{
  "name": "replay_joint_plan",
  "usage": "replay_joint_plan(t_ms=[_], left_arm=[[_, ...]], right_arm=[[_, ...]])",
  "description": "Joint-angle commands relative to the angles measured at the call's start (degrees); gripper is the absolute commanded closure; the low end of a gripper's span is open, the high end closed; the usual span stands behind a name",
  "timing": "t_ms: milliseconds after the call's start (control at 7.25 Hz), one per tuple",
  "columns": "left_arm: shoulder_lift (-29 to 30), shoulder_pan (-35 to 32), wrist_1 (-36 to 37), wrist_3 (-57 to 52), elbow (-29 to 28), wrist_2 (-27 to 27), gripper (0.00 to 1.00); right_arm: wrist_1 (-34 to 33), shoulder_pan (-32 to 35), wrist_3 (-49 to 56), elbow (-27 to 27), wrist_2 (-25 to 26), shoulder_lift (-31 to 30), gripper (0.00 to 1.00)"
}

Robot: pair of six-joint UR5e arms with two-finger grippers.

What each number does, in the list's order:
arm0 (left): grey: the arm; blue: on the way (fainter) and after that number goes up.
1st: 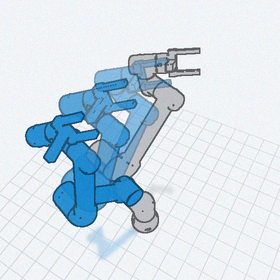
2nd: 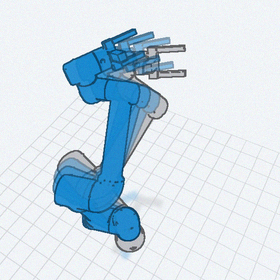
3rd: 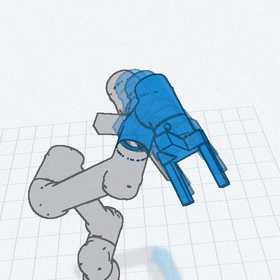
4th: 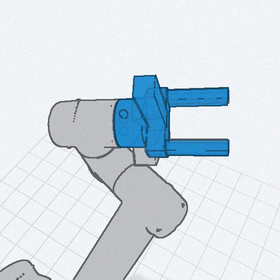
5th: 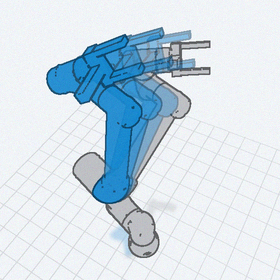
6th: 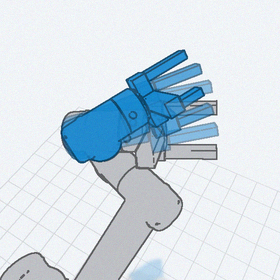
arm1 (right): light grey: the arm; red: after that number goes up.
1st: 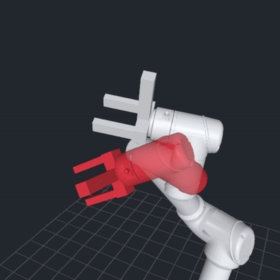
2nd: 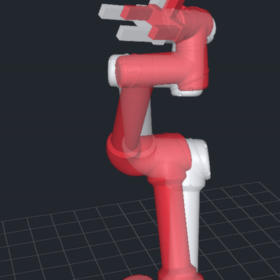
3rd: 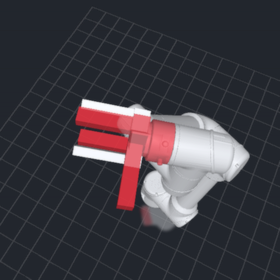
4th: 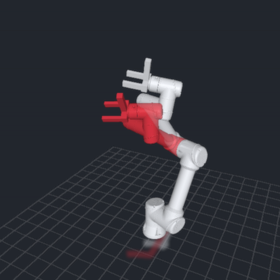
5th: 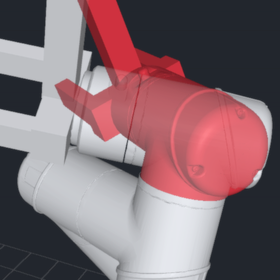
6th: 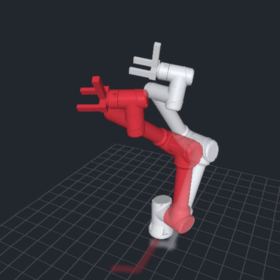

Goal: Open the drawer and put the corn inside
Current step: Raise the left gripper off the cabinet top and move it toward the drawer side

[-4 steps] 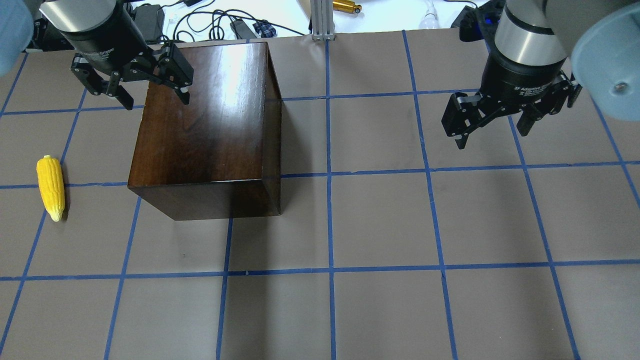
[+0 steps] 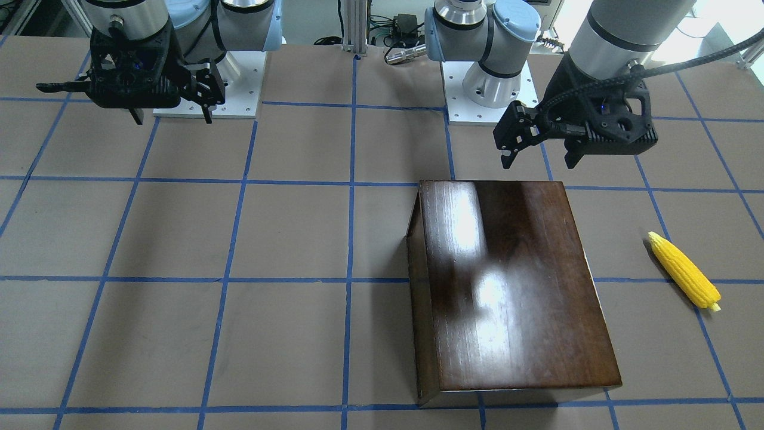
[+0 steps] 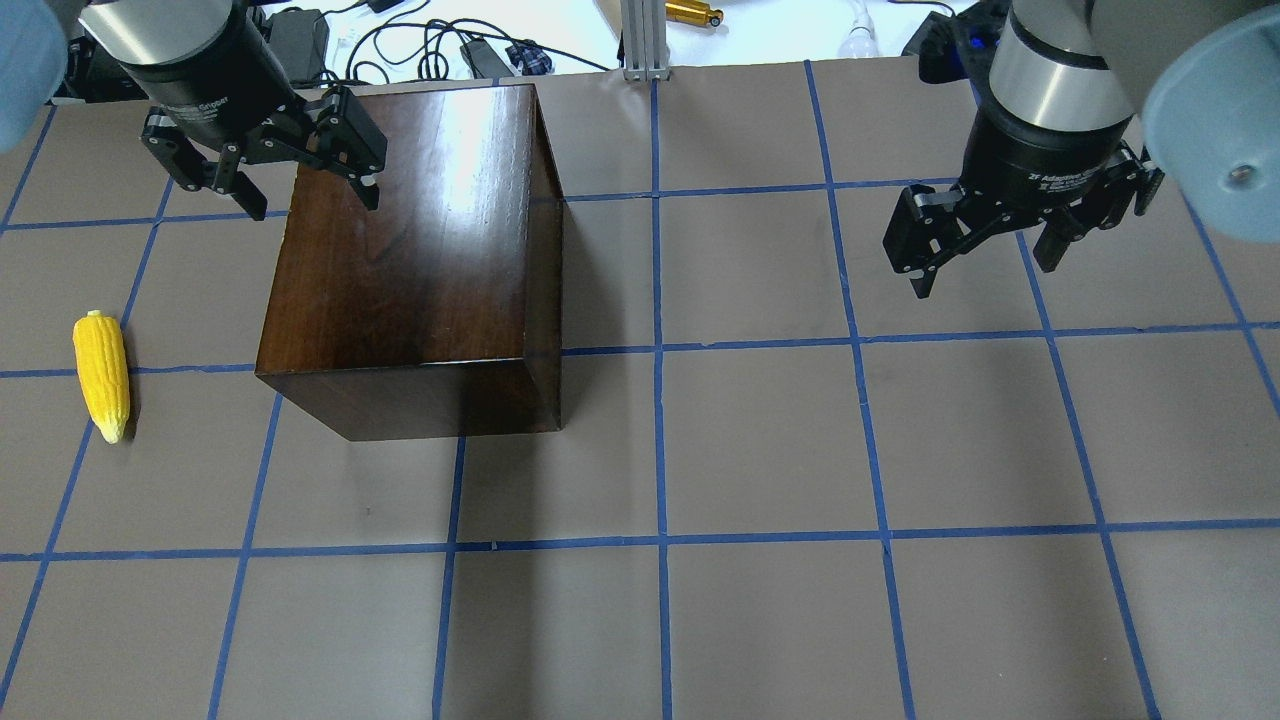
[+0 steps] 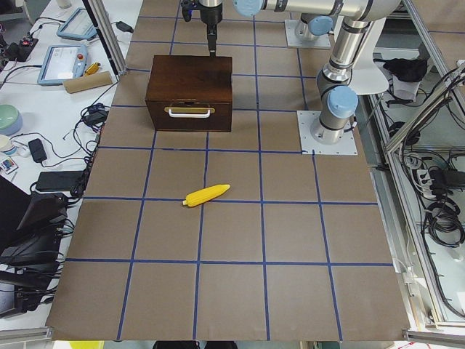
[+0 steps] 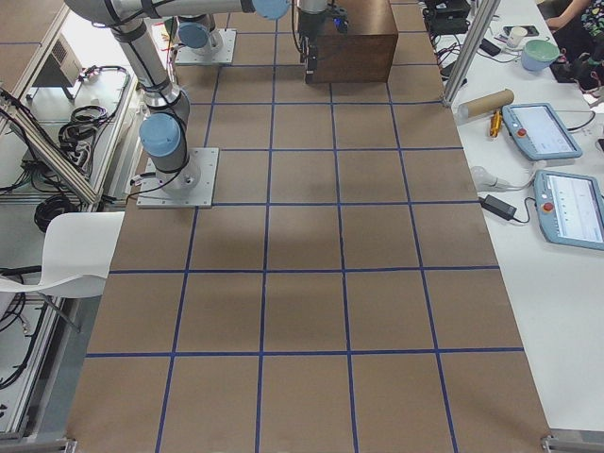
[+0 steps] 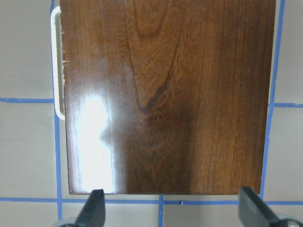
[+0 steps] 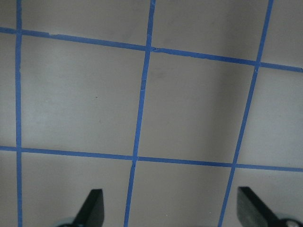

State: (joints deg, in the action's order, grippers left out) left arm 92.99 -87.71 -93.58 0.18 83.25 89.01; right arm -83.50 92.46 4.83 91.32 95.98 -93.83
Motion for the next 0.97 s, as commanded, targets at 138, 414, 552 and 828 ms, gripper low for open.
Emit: replay_joint_plan(t_ms=[138,414,552,828], left_arm=[[0.0,0.0,0.1,0.0,0.1,0.0,0.00],[-0.2,0.5,0.1,0.0,0.0,0.1,0.00],[-0.7,1.0,0.1,-0.1,0.2,0.1,0.00],[-0.7,6.3,0.2,-1.2,0.4,-0.1,0.00]], right_arm=[[0.0,0.0,0.0,0.0,0.0,0.1,0.00],[0.0,0.0,0.0,0.0,0.0,0.0,0.00],[0.0,0.0,0.0,0.0,0.0,0.0,0.00],[0.0,0.0,0.0,0.0,0.0,0.0,0.00]])
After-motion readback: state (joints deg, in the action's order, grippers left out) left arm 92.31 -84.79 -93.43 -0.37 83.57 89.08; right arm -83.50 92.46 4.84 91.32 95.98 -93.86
